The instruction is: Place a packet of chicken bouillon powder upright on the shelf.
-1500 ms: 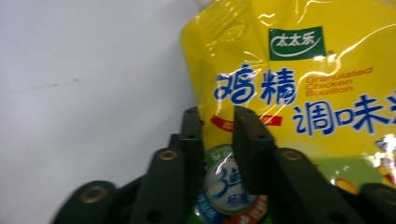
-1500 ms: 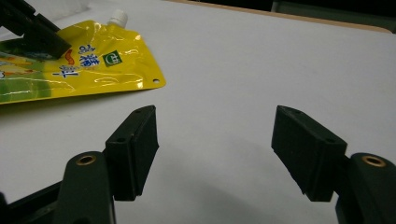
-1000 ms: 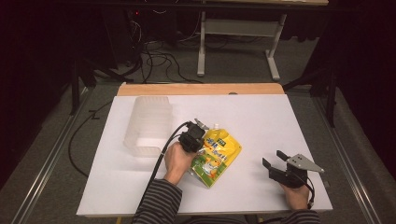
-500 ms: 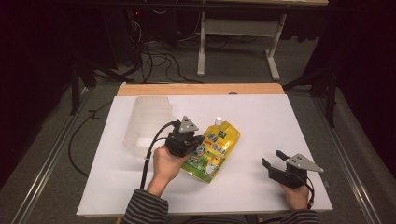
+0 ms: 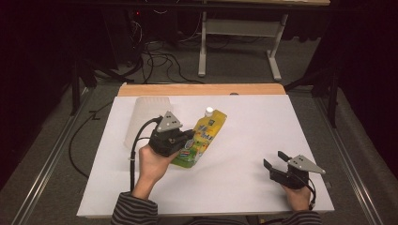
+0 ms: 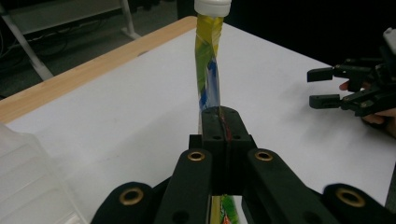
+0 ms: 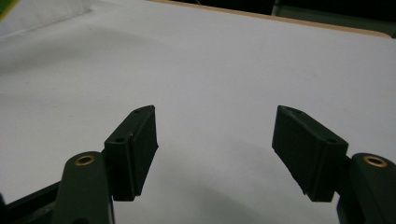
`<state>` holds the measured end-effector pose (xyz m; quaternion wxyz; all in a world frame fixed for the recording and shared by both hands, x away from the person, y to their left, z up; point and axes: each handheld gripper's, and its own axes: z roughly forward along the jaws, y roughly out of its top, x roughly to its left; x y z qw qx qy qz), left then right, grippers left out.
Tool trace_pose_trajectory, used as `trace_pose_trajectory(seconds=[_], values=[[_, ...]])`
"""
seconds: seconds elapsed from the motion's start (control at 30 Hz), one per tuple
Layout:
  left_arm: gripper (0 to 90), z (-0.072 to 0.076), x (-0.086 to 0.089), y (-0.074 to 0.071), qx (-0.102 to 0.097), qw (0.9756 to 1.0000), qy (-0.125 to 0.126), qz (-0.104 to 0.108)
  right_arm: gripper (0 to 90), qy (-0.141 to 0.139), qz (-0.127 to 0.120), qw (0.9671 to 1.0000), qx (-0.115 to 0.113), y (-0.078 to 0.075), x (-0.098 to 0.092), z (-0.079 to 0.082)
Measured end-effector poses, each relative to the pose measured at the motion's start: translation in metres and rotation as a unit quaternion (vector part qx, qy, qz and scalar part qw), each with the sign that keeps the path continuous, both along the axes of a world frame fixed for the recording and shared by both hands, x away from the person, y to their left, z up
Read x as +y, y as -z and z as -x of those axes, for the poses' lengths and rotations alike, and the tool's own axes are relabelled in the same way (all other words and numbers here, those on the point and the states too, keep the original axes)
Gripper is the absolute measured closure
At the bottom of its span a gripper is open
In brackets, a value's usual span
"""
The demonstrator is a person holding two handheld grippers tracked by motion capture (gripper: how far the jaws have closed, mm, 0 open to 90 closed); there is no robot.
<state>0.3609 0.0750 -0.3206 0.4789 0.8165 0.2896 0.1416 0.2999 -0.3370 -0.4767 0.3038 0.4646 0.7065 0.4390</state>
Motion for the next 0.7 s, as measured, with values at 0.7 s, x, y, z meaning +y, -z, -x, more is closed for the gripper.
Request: trace_pose_trajectory(seconds=[0.7], values=[[90.0,0.003,0.059,-0.028,-0.027,0.9982,-0.051,0.016,31.5,0.001,0.004,1.0000,0.000,0.000,0.001,0.000]])
